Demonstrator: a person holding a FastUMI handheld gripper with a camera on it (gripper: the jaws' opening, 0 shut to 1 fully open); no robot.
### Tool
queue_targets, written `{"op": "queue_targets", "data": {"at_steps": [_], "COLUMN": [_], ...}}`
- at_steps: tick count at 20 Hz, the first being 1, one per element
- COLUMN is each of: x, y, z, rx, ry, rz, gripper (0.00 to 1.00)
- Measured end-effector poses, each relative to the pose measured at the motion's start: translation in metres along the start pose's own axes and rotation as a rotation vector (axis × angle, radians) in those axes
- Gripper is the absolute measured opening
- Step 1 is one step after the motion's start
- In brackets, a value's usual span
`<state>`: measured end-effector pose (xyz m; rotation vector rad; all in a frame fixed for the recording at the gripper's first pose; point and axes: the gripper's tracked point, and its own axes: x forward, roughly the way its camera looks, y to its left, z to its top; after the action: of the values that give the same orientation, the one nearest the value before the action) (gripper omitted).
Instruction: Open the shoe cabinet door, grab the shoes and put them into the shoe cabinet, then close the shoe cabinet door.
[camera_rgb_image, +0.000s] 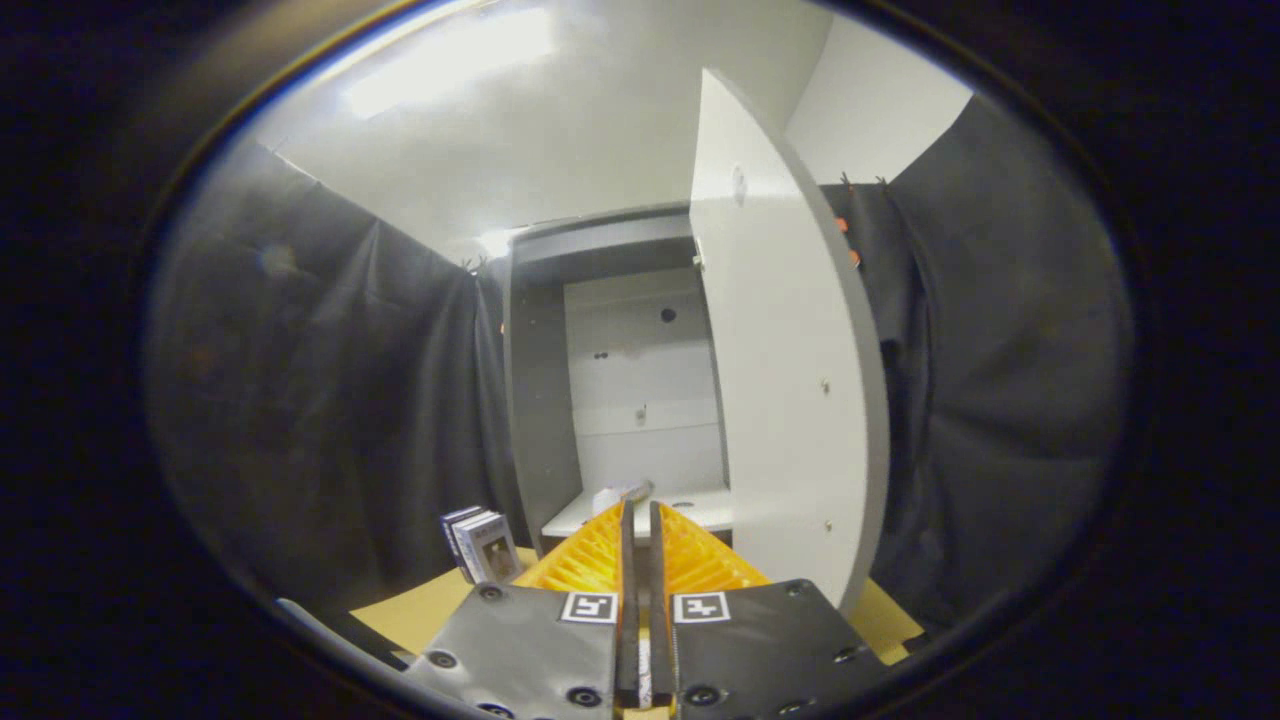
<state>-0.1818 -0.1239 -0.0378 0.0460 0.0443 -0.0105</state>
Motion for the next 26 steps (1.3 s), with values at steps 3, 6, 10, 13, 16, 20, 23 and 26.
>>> {"op": "queue_targets", "data": {"at_steps": [3,6,10,13,16,20,23,26], "x": [0.018,0.035,0.052,0.059,0.063,0.065,0.060,0.056], "y": [0.008,0.012,0.015,0.020,0.021,0.022,0.018,0.012], "z": [-0.043,-0.093,-0.166,-0.222,-0.274,-0.342,-0.387,-0.426], "rx": [0.022,0.042,0.086,0.113,0.112,0.109,0.098,0.077], "ry": [0.097,0.206,0.375,0.512,0.622,0.740,0.818,0.880], "rz": [-0.004,-0.016,-0.033,-0.042,-0.060,-0.073,-0.084,-0.084], "gripper": [0.17,0.23,0.23,0.23,0.23,0.23,0.23,0.23]}}
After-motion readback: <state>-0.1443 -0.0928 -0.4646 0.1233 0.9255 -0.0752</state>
